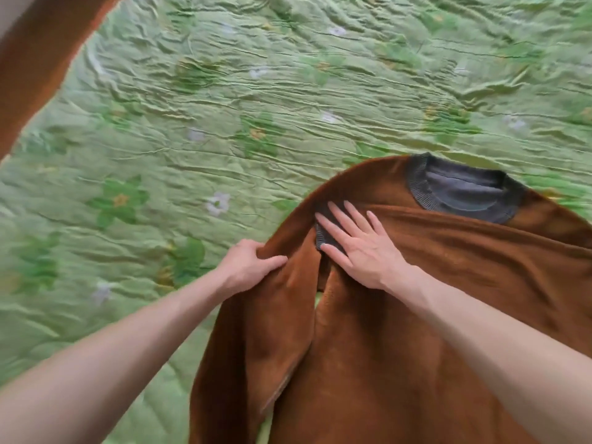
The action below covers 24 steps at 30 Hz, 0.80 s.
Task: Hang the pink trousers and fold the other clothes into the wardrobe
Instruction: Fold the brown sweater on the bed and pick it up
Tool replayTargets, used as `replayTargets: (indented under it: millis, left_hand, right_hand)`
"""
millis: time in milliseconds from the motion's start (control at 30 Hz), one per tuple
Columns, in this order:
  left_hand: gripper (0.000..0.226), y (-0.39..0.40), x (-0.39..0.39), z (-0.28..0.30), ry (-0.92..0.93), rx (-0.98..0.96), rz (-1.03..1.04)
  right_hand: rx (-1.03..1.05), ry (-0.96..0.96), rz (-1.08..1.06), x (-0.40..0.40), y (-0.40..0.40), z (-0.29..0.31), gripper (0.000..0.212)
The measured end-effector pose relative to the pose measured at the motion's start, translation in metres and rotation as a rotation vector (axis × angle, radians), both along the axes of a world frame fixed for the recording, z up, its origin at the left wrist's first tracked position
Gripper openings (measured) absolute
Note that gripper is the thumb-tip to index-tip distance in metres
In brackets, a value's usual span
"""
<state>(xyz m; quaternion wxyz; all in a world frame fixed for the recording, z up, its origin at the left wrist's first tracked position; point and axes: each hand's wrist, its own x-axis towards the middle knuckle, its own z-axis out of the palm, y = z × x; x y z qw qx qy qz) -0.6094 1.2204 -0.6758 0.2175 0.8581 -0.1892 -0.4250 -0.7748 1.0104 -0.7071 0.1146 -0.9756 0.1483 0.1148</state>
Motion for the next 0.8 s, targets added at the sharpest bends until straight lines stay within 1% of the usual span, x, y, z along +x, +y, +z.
replayTargets:
  millis: [33, 67, 167, 200, 233, 267, 333, 367, 400, 433, 467, 533, 600, 667, 700, 800]
  left_hand:
    - [0.022, 0.006, 0.014, 0.006, 0.001, -0.036, -0.001]
    - [0.023, 0.009, 0.028, 0.011, -0.053, -0.074, -0.007]
    - [0.037, 0.009, 0.066, 0.019, -0.374, -0.147, -0.039]
    - [0.040, 0.008, 0.072, 0.019, -0.424, -0.168, -0.034]
    - [0.042, 0.010, 0.076, 0.019, -0.405, -0.175, -0.022]
    - [0.047, 0.015, 0.077, 0.020, -0.305, -0.170, -0.004]
    - [0.066, 0.033, 0.074, 0.020, 0.039, -0.142, 0.014]
    - [0.062, 0.046, 0.071, 0.019, 0.194, -0.111, -0.021]
    - [0.051, 0.058, 0.069, 0.019, 0.313, -0.079, -0.072]
    - [0.041, 0.069, 0.069, 0.018, 0.385, -0.033, -0.110]
    - [0.037, 0.078, 0.069, 0.019, 0.435, 0.003, -0.126]
    - [0.030, 0.090, 0.069, 0.023, 0.477, 0.064, -0.170]
    - [0.023, 0.098, 0.070, 0.031, 0.437, 0.067, -0.184]
    - [0.026, 0.104, 0.075, 0.040, 0.411, 0.017, -0.154]
    - [0.029, 0.107, 0.079, 0.045, 0.409, -0.007, -0.127]
    - [0.037, 0.120, 0.095, 0.061, 0.350, -0.052, -0.082]
  right_hand:
    - [-0.012, 0.042, -0.025, 0.008, 0.001, 0.000, 0.066]
    - [-0.034, 0.079, -0.043, 0.013, 0.002, 0.000, 0.068]
    - [-0.031, 0.148, -0.064, 0.022, 0.003, 0.006, 0.073]
    - [-0.011, 0.156, -0.070, 0.024, 0.003, 0.009, 0.073]
    - [0.003, 0.154, -0.071, 0.025, 0.003, 0.012, 0.073]
    - [0.008, 0.134, -0.063, 0.025, 0.004, 0.014, 0.072]
    - [-0.018, 0.011, -0.018, 0.028, 0.008, 0.020, 0.067]
    - [-0.031, -0.070, 0.016, 0.032, 0.012, 0.022, 0.063]
    - [-0.031, -0.140, 0.053, 0.039, 0.018, 0.024, 0.060]
    - [-0.021, -0.190, 0.094, 0.048, 0.024, 0.027, 0.058]
    - [-0.014, -0.216, 0.147, 0.060, 0.031, 0.028, 0.058]
    - [-0.033, -0.216, 0.265, 0.084, 0.047, 0.028, 0.060]
    - [-0.057, -0.161, 0.332, 0.105, 0.057, 0.024, 0.050]
    - [-0.092, -0.106, 0.310, 0.119, 0.060, 0.022, 0.032]
    - [-0.103, -0.102, 0.277, 0.124, 0.058, 0.023, 0.028]
    - [-0.117, -0.151, 0.169, 0.136, 0.050, 0.029, 0.024]
